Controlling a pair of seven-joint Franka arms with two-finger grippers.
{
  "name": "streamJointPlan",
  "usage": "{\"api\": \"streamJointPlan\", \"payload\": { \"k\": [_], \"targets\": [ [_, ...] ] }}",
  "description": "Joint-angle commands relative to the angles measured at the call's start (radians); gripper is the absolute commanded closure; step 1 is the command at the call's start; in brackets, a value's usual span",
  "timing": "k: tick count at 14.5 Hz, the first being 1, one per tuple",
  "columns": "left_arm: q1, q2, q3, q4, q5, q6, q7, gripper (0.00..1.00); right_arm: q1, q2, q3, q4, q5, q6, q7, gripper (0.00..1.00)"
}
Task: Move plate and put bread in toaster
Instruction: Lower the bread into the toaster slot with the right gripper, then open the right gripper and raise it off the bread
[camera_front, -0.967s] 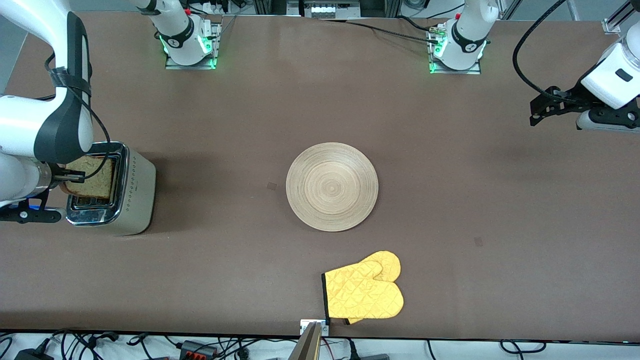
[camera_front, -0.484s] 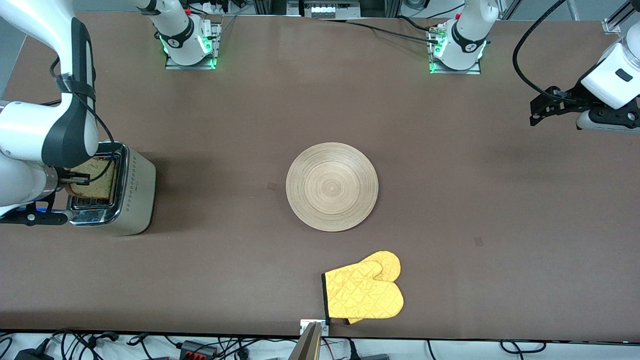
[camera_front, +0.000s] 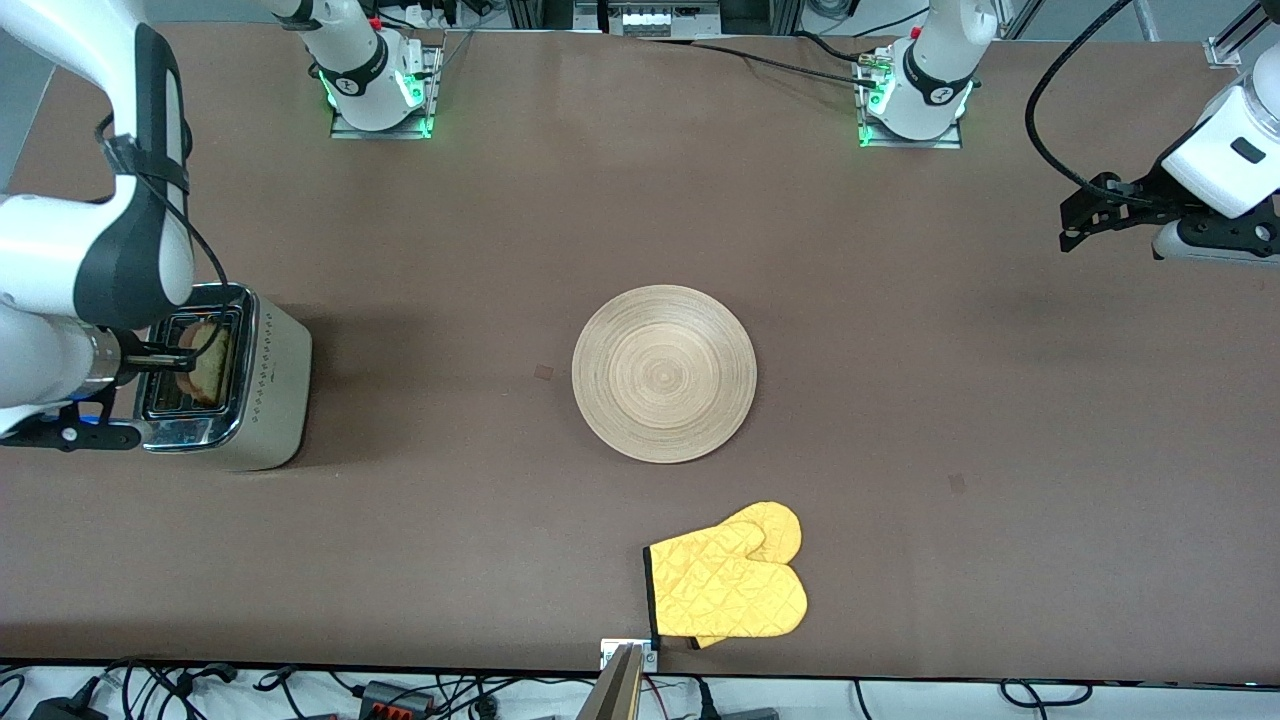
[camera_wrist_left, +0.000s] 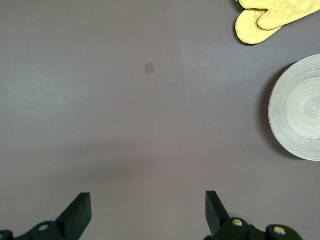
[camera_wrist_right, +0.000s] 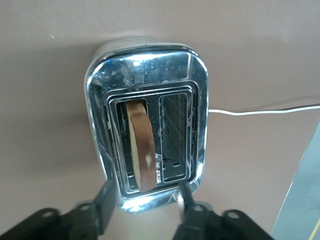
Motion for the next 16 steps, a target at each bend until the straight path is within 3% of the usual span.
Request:
{"api": "streamJointPlan", "payload": {
  "k": [1,4,7,10,13,16],
  "targets": [
    [-0.001,0.0,0.0,0.006,0.008,-0.003,0.01,0.0,0.003,-0.083,0.008,-0.008,0.036,-0.01,-0.006,0.0],
    [-0.001,0.0,0.0,0.006,0.008,-0.003,0.01,0.0,0.018,-0.12,0.008,0.029,0.042,-0.01,-0.015,0.0],
    [0.001,0.0,0.0,0.006,0.008,-0.003,0.01,0.0,0.017,-0.126,0.005,0.035,0.131,-0.001,-0.013,0.0],
    [0.001,0.0,0.0,0.006,0.008,-0.003,0.01,0.0,0.018,-0.146,0.011,0.035,0.149,0.003,0.002,0.0],
    [0.001,0.0,0.0,0.006,0.008,-0.003,0.01,0.0,0.006,-0.146,-0.003,0.035,0.255,0.022,0.002,0.0],
    [0.001,0.0,0.0,0.006,0.008,-0.003,0.01,0.0,-0.044,-0.167,0.028,0.032,0.268,0.046,0.001,0.0]
  ]
}}
